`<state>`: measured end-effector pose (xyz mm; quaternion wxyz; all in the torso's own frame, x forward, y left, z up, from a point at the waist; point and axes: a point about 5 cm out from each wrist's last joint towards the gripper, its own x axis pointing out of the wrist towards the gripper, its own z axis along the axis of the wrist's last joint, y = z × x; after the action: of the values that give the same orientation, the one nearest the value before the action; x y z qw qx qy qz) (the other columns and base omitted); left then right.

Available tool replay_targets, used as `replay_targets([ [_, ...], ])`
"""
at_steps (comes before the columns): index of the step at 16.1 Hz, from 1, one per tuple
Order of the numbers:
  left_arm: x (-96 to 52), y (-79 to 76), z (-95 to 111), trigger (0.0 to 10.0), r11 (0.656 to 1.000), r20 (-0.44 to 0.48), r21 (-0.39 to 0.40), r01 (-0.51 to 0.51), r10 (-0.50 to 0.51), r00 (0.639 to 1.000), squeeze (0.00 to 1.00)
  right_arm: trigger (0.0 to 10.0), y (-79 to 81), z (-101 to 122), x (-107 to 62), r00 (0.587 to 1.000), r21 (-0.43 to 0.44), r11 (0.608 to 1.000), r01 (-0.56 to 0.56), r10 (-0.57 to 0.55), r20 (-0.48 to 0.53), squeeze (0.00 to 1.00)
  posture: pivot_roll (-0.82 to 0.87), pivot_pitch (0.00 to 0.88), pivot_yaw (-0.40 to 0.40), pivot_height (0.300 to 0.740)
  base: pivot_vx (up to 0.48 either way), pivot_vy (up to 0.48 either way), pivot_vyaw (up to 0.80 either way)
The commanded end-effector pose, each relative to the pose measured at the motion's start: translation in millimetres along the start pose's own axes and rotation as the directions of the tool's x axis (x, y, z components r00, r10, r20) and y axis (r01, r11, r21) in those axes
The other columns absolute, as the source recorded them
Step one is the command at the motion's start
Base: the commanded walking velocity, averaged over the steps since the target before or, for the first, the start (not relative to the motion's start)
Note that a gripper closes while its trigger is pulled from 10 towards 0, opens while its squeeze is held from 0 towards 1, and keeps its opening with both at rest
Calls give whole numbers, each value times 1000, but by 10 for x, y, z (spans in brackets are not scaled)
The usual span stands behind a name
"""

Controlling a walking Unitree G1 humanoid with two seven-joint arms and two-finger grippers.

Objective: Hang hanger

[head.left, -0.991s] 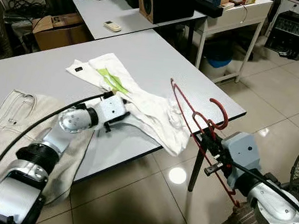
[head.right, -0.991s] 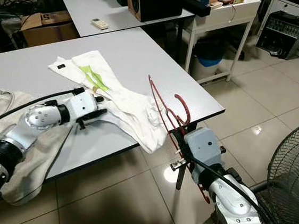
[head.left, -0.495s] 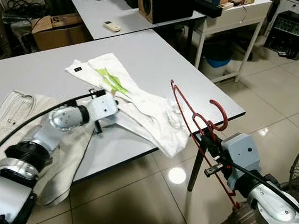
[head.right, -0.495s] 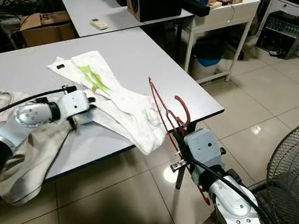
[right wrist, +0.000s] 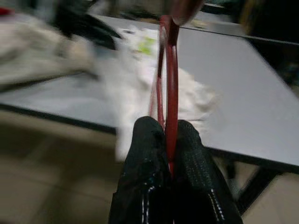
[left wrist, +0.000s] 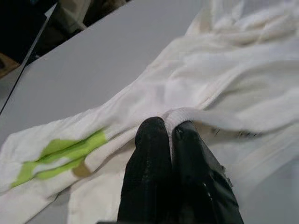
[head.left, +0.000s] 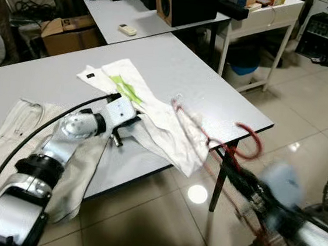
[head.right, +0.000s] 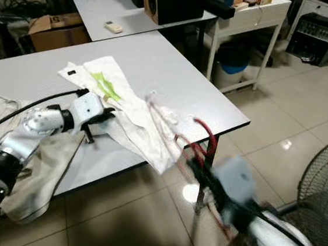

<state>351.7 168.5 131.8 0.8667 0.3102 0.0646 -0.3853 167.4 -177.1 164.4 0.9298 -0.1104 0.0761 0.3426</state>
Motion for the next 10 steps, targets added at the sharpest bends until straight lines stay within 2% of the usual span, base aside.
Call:
replay_targets([
  [1, -16, 86, 75, 0, 1000, 17, -1, -15, 15, 1000, 0, 10000, 39, 109, -30, 997, -2, 999, -53, 53, 49, 0, -195, 0, 162, 740, 0, 0, 0],
  [3, -15, 130, 106, 0, 999, 17, -1, -37, 37, 999, 0, 10000, 119, 138, -105, 987, 26, 988, -154, 152, 54, 0, -193, 0, 161, 740, 0, 0, 0],
  [5, -19, 159, 123, 0, 999, 19, -1, -51, 51, 999, 0, 10000, 150, 128, -123, 981, 33, 981, -192, 190, 40, 0, -193, 0, 160, 740, 0, 0, 0],
  [7, -44, 232, 186, 0, 997, 30, -18, -78, 79, 996, 0, 10000, 177, 58, -151, 975, 51, 974, -222, 223, -15, 0, -189, 0, 156, 740, 0, 0, 0],
  [9, -60, 257, 214, 0, 996, 35, -22, -81, 82, 996, 0, 10000, 163, 16, -163, 975, 54, 975, -215, 217, -44, 0, -186, 0, 156, 740, 0, 0, 0],
  [10, -80, 261, 232, 0, 998, 38, -15, -66, 67, 997, 0, 10000, 90, -31, -161, 982, 45, 985, -168, 171, -80, 0, -187, 0, 157, 740, 0, 0, 0],
])
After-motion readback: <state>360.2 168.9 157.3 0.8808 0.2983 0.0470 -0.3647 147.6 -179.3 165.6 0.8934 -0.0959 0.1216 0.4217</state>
